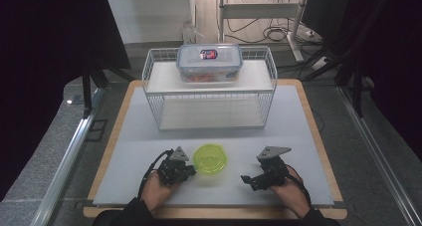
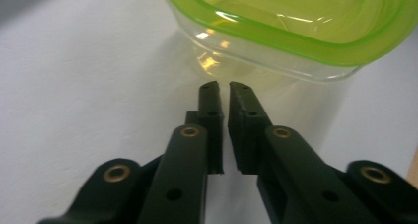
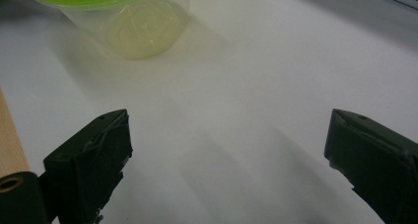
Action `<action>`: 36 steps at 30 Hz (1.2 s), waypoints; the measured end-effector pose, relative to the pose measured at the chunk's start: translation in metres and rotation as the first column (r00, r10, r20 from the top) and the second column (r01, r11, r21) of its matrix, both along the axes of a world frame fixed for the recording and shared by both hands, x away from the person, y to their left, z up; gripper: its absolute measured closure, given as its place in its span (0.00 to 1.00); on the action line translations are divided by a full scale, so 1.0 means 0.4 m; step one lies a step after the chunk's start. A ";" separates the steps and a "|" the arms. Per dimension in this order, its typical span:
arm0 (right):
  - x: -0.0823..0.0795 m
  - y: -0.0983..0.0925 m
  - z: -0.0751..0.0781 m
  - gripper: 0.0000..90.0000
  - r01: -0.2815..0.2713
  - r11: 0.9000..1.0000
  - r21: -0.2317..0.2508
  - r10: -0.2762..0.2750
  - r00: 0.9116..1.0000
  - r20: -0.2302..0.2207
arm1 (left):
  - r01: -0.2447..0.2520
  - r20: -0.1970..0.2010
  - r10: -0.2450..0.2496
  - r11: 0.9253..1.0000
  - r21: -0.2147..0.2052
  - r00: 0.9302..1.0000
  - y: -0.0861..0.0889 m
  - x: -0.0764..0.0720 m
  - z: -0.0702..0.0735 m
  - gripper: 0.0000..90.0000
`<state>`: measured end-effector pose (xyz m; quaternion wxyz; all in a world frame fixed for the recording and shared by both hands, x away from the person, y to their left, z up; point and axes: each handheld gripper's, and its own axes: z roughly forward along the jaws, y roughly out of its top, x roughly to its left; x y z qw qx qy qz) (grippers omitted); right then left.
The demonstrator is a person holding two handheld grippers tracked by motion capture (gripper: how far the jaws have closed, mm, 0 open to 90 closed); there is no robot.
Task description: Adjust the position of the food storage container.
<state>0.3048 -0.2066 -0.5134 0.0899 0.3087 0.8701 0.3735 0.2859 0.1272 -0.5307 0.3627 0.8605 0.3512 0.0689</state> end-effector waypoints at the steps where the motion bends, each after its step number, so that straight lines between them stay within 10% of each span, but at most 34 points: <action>1: 0.000 0.000 0.000 0.04 0.000 1.000 0.001 0.000 1.000 0.000 | -0.002 0.008 0.001 1.000 0.007 1.000 0.004 -0.002 0.003 0.90; 14: -0.002 -0.002 0.005 0.04 0.018 1.000 0.007 -0.018 1.000 0.014 | -0.041 0.152 0.035 0.999 0.032 0.988 0.051 -0.061 0.040 0.42; 23: -0.003 -0.005 0.011 0.04 0.019 1.000 0.019 -0.020 1.000 0.020 | -0.056 0.169 0.062 0.997 -0.045 0.984 0.091 -0.110 0.047 0.22; 36: -0.002 -0.005 0.008 0.04 0.018 1.000 0.020 -0.018 1.000 0.012 | -0.102 0.170 0.108 0.994 -0.048 0.979 0.145 -0.143 0.032 0.03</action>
